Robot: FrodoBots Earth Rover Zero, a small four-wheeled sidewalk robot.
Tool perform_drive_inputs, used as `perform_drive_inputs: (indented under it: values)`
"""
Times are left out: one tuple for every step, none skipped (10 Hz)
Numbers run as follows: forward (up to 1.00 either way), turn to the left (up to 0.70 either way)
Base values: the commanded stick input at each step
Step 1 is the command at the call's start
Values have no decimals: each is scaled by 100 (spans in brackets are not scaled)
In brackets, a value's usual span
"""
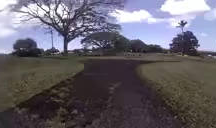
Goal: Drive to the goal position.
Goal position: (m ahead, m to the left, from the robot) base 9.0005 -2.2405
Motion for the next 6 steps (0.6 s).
perform_drive_inputs:
  values:
    - [50,0]
    - [50,0]
    - [50,0]
    - [50,0]
    - [50,0]
    - [50,0]
